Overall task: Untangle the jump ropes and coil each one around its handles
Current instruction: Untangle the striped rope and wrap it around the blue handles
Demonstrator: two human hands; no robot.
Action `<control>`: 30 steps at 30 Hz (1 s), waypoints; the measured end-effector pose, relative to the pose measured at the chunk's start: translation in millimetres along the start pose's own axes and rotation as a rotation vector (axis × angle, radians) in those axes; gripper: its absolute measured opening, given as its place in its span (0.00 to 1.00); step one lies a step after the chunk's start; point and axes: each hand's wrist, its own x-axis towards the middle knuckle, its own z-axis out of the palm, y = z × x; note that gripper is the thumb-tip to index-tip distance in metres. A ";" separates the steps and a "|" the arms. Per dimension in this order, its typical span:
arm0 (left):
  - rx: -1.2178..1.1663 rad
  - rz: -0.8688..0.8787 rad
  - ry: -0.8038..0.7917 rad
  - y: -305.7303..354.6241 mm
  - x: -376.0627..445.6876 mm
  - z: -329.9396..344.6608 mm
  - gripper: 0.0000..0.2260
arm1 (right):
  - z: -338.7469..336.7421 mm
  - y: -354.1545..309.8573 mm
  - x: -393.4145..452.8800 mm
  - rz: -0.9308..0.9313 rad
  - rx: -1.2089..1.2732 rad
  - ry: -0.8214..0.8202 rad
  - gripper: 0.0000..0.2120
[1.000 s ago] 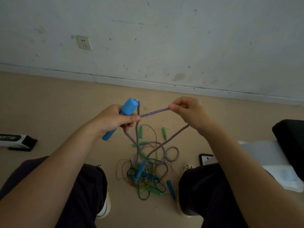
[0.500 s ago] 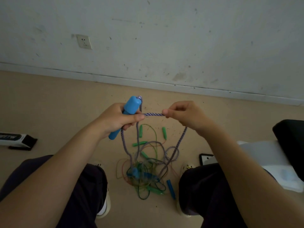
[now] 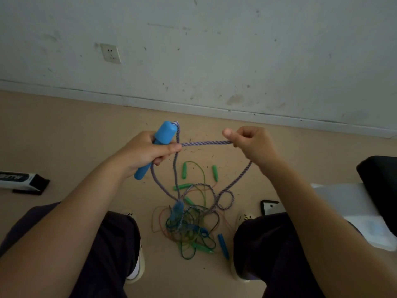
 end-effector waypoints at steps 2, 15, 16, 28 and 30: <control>-0.032 0.003 -0.009 1.3 -1.1 1.8 0.12 | 0.9 0.7 -0.8 -0.004 0.031 -0.050 0.27; -0.007 0.000 -0.024 3.4 0.9 0.3 0.16 | 8.6 -6.4 -6.5 -0.023 -0.028 -0.263 0.17; -0.022 0.001 -0.017 3.0 0.5 -4.1 0.16 | 2.7 -5.0 -5.3 -0.016 -0.034 -0.240 0.18; 0.014 0.016 -0.090 7.4 0.7 16.4 0.07 | 30.3 -3.0 -12.6 -0.129 -0.090 -0.377 0.08; -0.009 0.004 -0.025 5.2 2.5 5.6 0.09 | 17.0 1.2 -5.6 -0.074 -0.052 -0.237 0.09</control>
